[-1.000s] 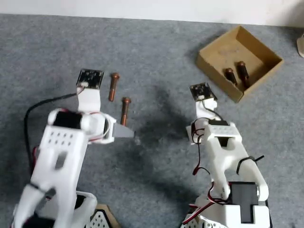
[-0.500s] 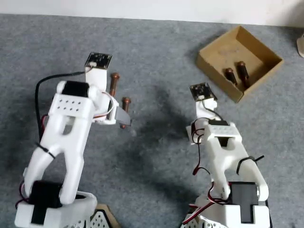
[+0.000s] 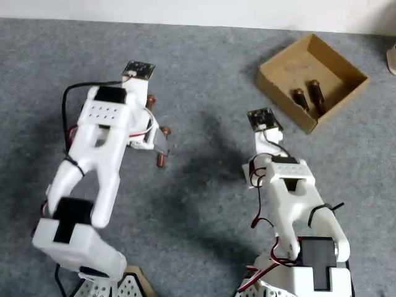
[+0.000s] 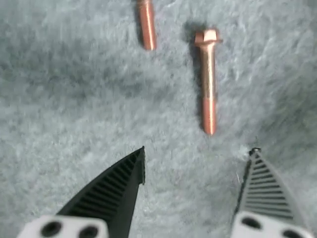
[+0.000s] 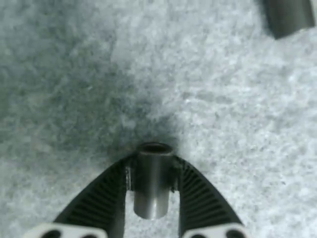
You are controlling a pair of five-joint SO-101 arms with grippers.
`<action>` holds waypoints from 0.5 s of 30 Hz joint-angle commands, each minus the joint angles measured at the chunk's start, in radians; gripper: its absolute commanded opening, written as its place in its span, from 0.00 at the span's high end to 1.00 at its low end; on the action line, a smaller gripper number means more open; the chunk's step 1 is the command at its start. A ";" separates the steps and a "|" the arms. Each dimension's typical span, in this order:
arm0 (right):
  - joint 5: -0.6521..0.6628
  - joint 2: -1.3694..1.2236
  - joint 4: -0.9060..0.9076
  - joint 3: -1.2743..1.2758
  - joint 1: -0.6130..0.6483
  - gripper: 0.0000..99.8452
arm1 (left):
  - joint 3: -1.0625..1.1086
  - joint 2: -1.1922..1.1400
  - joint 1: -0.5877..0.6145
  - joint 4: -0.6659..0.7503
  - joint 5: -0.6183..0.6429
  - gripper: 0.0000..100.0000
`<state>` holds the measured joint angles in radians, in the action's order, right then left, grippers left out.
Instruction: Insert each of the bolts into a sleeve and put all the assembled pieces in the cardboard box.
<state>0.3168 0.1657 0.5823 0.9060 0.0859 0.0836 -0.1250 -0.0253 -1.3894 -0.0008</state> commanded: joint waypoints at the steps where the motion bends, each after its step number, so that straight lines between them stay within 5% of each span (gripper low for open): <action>1: -0.005 0.019 -0.019 0.001 0.021 0.99 | -0.101 -0.042 -0.039 -0.009 -0.025 0.74; 15: -0.005 0.019 -0.019 0.001 0.021 0.99 | -0.328 -0.315 -0.074 -0.009 -0.052 0.74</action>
<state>0.3168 0.1657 0.5823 0.9060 0.0859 -0.1634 -0.4196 -0.0821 -1.3894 -0.0315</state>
